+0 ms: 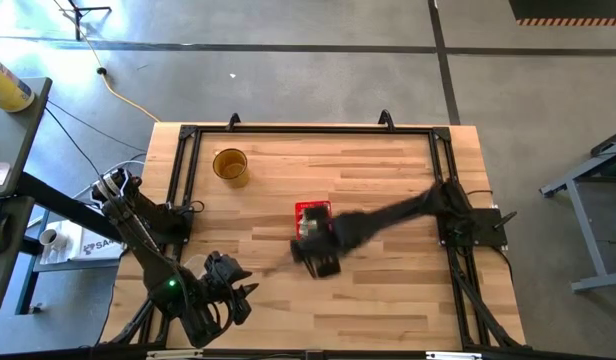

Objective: Pick and place Stevia / Truvia into bins
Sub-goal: Put the white stevia packet into the red basket, then return to Home Position

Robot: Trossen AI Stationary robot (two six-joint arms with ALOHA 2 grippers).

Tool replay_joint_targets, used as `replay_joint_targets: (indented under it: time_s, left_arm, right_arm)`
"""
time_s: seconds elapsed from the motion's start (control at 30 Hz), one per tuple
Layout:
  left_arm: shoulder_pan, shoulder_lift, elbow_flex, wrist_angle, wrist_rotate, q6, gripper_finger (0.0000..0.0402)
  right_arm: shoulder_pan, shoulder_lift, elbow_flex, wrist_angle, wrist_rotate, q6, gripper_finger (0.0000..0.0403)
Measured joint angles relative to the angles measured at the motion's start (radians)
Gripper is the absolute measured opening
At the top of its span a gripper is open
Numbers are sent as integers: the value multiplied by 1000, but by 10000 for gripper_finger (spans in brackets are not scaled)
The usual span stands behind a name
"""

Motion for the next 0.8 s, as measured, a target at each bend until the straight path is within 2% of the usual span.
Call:
replay_joint_targets:
  time_s: [0.17,0.27,0.43,0.6,0.73,0.8]
  left_arm:
    - [0,0,0,1,-2,0,200]
    - [0,0,0,10,1,0,200]
    - [0,0,0,11,2,0,200]
    - [0,0,0,14,7,0,200]
    - [0,0,0,19,90,-3,200]
    - [2,0,0,43,91,-15,200]
  right_arm:
    - [-136,6,-54,36,-76,-3,17]
    - [-180,6,-71,53,-158,26,51]
    - [-217,5,-72,26,-209,239,133]
    - [-219,5,-24,-17,-269,222,195]
    - [-216,5,22,-36,-318,265,224]
    - [-222,4,51,-15,-370,277,233]
